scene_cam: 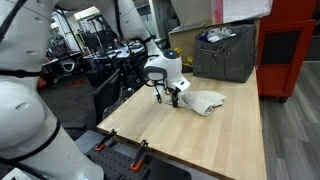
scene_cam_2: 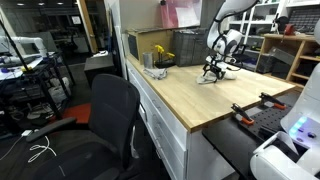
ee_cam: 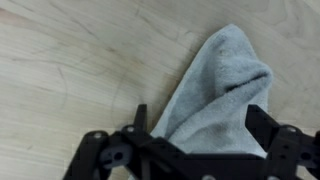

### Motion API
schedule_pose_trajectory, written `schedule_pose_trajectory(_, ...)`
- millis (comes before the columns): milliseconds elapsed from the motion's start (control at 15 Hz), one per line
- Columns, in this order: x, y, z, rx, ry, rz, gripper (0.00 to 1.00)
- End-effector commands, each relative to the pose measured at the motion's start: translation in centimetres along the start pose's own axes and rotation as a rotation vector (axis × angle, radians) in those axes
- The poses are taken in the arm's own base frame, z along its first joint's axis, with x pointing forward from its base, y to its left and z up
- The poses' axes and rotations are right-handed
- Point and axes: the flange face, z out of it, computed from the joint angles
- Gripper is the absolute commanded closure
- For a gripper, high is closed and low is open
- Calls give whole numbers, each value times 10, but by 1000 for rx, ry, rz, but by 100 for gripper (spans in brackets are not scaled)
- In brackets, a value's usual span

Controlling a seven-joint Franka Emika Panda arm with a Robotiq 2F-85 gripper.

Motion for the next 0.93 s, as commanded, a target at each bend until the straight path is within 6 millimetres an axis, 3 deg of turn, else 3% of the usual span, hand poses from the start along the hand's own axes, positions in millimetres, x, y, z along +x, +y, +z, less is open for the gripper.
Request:
schedule_pose_trajectory(0,11,10,1,20,-5,45,0)
schedule_pose_trajectory(333,14,15,0,23,-21,85,3)
schedule_pose_trajectory(400,14,15,0,24,-22,85,28)
schedule_pose_trajectory(533,13,14,1,28,-28,91,30)
schedule_pose_trajectory(867,13,12,1,35,-30,97,67)
